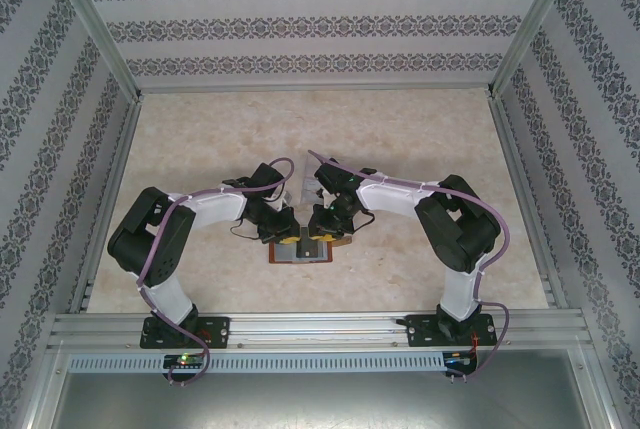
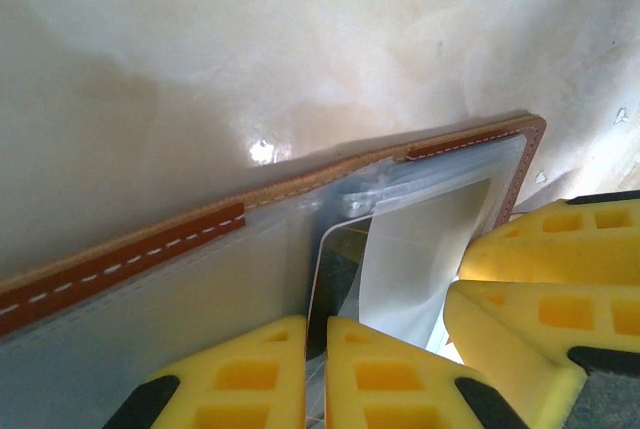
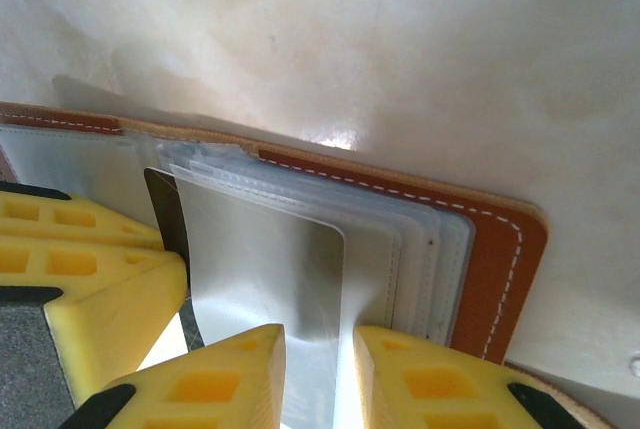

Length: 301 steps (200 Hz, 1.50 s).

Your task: Take the credit cards out of the card holder

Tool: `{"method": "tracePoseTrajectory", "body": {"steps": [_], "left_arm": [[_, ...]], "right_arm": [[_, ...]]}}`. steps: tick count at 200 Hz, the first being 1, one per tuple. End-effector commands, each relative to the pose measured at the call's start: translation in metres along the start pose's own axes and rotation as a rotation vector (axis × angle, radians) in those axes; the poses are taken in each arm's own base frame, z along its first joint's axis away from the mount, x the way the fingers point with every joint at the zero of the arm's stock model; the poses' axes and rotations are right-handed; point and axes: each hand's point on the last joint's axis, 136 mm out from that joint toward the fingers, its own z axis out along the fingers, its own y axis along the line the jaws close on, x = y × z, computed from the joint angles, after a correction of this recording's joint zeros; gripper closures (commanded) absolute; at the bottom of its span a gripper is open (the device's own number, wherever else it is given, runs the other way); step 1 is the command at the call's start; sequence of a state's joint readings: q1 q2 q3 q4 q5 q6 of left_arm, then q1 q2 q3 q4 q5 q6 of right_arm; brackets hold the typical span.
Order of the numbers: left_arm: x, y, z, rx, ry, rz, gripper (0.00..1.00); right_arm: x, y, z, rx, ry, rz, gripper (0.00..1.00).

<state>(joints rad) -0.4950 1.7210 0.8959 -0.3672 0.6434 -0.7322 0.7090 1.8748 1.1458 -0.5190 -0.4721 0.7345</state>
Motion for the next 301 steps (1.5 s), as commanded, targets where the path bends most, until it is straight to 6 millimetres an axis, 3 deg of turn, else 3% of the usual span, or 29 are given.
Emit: {"method": "tracePoseTrajectory", "body": {"steps": [1,188,301], "left_arm": [[-0.001,0.010,-0.008,-0.051,-0.018,0.005,0.90],[0.012,0.020,-0.054,-0.200,-0.068,0.055,0.95],[0.007,0.019,-0.054,-0.203,-0.085,0.038,0.95]], "right_arm": [[0.008,-0.025,0.013,0.074,0.040,0.034,0.73],[0.007,-0.028,0.012,0.075,0.042,0.039,0.75],[0.008,-0.029,0.012,0.077,0.046,0.040,0.75]]}}
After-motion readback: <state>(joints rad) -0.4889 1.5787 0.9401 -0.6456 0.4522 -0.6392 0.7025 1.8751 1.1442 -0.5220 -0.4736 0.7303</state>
